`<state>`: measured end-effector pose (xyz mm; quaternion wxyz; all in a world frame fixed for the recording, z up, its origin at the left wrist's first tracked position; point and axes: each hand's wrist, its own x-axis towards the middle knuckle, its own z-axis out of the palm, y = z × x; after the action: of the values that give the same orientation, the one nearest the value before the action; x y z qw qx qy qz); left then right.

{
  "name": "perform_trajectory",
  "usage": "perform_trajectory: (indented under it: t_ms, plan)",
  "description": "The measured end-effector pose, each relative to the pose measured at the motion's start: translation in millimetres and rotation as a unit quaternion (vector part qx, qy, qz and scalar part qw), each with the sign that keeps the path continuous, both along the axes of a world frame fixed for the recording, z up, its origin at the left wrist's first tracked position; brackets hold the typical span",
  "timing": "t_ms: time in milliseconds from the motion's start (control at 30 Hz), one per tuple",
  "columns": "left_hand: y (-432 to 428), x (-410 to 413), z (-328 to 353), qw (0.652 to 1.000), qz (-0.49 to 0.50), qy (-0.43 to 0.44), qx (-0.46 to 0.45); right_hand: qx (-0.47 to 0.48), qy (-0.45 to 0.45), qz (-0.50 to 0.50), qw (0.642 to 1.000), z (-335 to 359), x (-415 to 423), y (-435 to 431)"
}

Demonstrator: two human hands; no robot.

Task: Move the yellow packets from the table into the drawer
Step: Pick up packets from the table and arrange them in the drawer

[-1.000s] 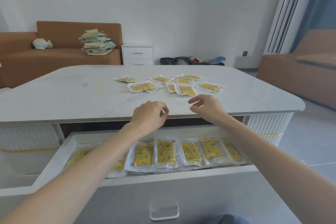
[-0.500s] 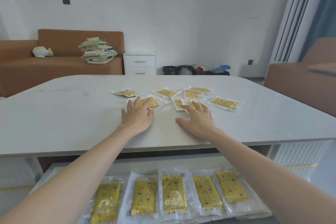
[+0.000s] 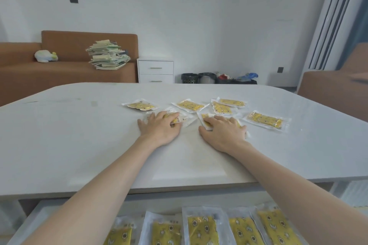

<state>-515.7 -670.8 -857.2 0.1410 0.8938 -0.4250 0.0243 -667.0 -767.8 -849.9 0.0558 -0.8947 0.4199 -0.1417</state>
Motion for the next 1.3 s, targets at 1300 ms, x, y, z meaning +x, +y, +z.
perform_trajectory:
  t_ms: [1300]
  plan:
    - [121,-57,9,0.994,0.079,0.026,-0.071,0.136,-0.183,-0.045,0.973,50,-55,65]
